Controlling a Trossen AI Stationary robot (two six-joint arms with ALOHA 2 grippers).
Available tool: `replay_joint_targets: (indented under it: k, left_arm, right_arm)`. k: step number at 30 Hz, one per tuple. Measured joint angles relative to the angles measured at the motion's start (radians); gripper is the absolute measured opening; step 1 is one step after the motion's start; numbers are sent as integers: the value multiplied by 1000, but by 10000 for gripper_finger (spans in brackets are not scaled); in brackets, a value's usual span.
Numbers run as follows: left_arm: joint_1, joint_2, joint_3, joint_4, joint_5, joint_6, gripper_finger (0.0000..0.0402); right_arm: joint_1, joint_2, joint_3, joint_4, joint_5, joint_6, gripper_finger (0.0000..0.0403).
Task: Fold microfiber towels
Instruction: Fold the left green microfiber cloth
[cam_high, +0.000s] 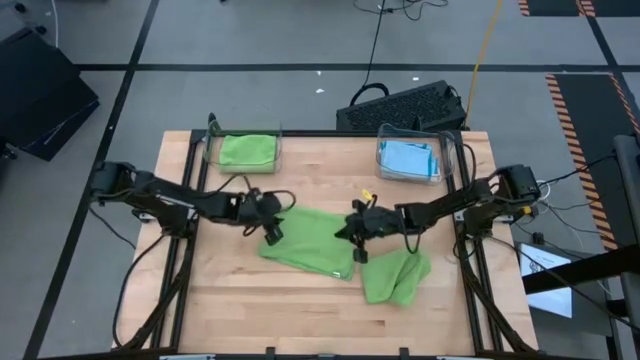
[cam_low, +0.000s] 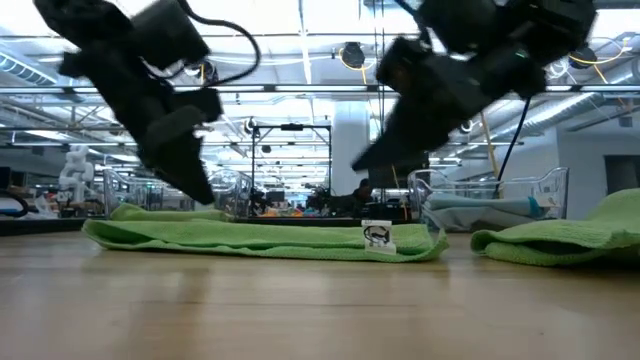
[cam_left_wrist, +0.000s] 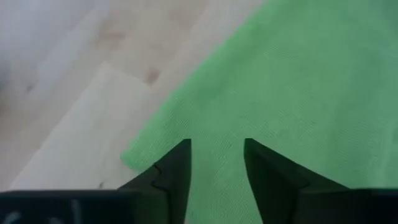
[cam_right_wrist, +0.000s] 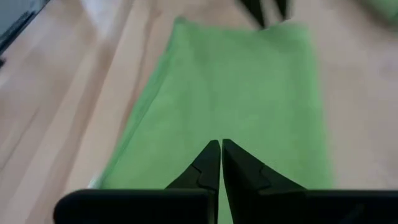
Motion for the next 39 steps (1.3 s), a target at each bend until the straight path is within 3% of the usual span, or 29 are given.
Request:
replay_joint_targets:
  k: [4, 7, 10, 15, 21, 27, 34, 39]
  left_arm:
    - [-150, -23, -2, -85, -200, -205, 126]
    - [-260, -13, -20, -124, -290, -382, 120]
    - [-361, 22, -29, -24, -307, -466, 120]
    - [-481, 120, -29, 217, -392, -418, 120]
    - [-484, 266, -28, 222, -355, -426, 120]
    - [-474, 287, -22, 96, -300, -514, 119]
    - [-501, 155, -27, -128, -230, -440, 119]
    - [-488, 5, -34, -308, -232, -396, 119]
  right_arm:
    - [-46, 14, 141, -128, -1, -53, 22]
    - [-62, 60, 256, -189, -2, -97, 39]
    - [-63, 117, 335, -227, -8, -124, 55]
    - [-40, 151, 331, -265, -163, -112, 56]
    - [29, 150, 244, -249, -98, 31, 9]
    - [91, 231, 181, -165, 3, 208, 5]
    - [158, 387, 233, 65, -61, 357, 2]
    - [210, 461, 354, 97, -79, 314, 2]
